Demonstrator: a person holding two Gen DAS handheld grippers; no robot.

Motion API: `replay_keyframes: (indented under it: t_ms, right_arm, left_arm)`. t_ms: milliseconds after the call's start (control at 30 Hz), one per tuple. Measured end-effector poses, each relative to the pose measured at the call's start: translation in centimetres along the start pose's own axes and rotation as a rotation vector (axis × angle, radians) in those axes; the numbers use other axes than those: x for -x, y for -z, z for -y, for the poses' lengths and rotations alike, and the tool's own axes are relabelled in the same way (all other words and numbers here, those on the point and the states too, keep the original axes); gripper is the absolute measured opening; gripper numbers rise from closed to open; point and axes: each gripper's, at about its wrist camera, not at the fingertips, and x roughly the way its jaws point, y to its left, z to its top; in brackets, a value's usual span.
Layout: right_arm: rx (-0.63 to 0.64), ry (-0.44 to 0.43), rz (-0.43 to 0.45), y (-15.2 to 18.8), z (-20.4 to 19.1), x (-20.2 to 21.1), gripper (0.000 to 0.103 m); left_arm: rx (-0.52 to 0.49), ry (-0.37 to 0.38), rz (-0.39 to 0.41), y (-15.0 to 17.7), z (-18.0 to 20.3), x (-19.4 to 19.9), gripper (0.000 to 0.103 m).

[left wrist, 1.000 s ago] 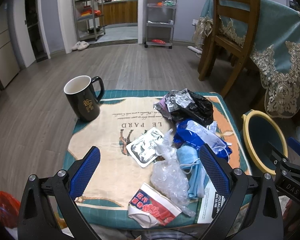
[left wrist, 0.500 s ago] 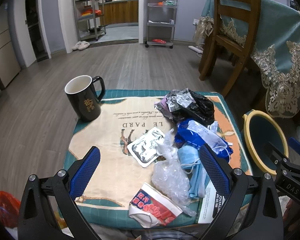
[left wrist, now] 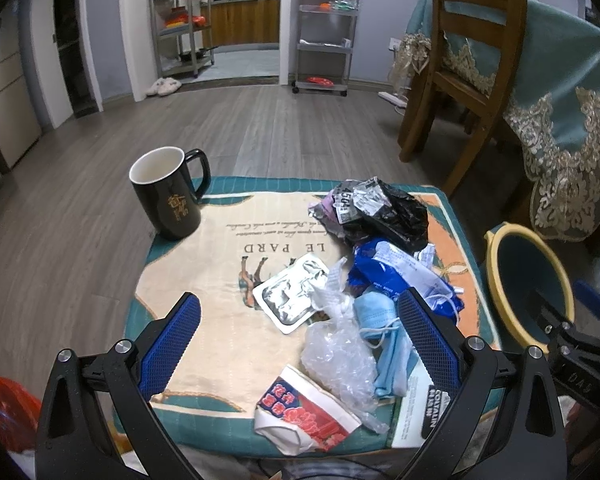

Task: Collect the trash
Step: 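Grasp the black plastic bag with the right tool while the left tool approaches the blue wipes packet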

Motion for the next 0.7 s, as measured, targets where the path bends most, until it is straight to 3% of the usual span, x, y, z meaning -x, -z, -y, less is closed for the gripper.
replay_keyframes:
  t_ms: [200,333,433,500,600,700]
  right_arm:
    - [-0.030,0.004,0.001,-1.7,0.7,-1.4,0.097]
    - [-0.061,-0.024,0.029,-4.7,1.0,-3.5,0.097]
    - [-0.027,-0.066,0.036,-6.3,0.3,-5.3,0.097]
    - [-0.009,-0.117,0.023,-7.1,-0.2,-6.8,0.097]
    - [0.015,-0.185,-0.030,-7.5,-1.3,-9.5,0.097]
    - [0.052,-0.220,-0.081,-7.3,-2.4,-12.0,0.097]
  left_arm:
    - [0.025,-0.015,-0.014,-1.0,-0.2,-0.4,0.098]
    - [0.011,0.010,-0.041,-3.8,-0.4,-2.3,0.098]
    - [-0.031,-0.006,-0.012,-5.9,-0.7,-3.8,0.098]
    - [-0.050,0.022,0.001,-6.6,-1.3,-4.5,0.098]
    - [-0.049,-0.010,0.039,-7.0,-2.6,-5.5,0.098]
    - [0.006,-0.035,0.008,-7.0,-4.2,-7.3,0.098]
